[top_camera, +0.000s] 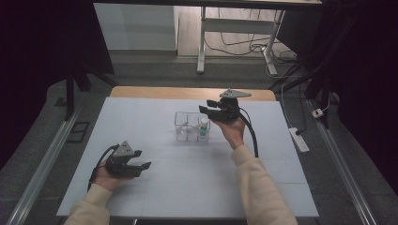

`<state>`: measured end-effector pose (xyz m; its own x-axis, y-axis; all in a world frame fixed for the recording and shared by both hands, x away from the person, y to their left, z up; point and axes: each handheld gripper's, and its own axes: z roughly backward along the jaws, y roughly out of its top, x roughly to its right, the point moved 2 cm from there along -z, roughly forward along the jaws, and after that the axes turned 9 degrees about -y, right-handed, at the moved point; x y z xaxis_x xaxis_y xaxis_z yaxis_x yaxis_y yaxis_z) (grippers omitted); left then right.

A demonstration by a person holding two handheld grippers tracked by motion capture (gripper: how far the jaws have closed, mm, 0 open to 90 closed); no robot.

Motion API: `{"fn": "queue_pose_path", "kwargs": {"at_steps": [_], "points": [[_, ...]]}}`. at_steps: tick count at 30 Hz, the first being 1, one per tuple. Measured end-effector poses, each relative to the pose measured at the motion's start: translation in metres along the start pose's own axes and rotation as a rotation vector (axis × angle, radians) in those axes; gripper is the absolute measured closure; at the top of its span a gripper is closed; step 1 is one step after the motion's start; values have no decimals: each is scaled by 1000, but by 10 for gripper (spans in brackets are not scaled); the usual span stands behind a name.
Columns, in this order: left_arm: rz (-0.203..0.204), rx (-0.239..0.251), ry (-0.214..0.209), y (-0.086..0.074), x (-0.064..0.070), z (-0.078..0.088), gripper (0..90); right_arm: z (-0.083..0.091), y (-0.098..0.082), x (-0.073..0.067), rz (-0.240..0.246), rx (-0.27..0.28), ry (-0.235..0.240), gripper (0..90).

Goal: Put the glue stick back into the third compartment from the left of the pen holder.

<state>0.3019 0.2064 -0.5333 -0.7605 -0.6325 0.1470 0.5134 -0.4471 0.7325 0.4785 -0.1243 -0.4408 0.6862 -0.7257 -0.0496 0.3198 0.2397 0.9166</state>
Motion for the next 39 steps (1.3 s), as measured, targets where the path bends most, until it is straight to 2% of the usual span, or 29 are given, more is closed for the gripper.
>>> {"fn": "queue_pose_path", "kwargs": {"at_steps": [7,15,24,39], "points": [[-4,-8,-1,0,0,-2,366,14,-10,6,25,-37,-3,490],[-3,-5,3,0,0,-1,366,40,-26,18,36,-69,-13,489],[1,-1,6,0,0,0,365,71,-58,30,47,-124,-32,485],[17,17,7,0,-1,2,362,124,-106,38,57,-195,-27,451]]}}
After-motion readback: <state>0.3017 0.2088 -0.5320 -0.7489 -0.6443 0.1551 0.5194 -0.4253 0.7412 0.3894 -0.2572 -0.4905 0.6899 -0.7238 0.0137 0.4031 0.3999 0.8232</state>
